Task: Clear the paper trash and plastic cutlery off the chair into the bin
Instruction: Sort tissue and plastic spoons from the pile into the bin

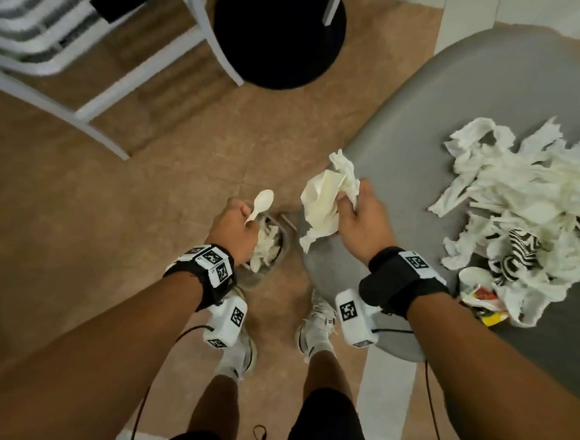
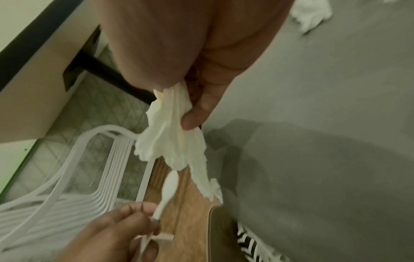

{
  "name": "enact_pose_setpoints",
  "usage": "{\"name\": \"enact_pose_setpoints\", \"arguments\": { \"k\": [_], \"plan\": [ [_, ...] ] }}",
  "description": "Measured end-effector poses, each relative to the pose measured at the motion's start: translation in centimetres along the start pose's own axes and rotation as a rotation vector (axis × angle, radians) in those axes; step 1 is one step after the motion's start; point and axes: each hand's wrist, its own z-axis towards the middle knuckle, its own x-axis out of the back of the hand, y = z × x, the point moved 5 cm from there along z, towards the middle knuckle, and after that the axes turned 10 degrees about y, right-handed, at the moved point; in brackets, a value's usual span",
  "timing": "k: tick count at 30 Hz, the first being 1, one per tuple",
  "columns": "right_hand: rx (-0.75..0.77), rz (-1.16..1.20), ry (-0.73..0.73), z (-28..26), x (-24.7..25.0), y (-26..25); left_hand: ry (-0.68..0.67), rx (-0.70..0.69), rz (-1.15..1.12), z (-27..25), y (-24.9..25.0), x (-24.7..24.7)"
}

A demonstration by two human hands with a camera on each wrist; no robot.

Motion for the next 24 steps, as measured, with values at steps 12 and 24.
{"name": "enact_pose_setpoints", "arguments": {
  "k": [12, 24],
  "plan": [
    [0.013, -0.156, -0.167, -4.7, -14.2, -4.8, -0.211, 0.237, -0.112, 0.3, -13.2, 0.2],
    [-0.247, -0.314, -0.307, -4.9, -19.2, -0.4, -0.146, 0.304, -0.088, 0.9, -20.0, 3.6]
  ]
}}
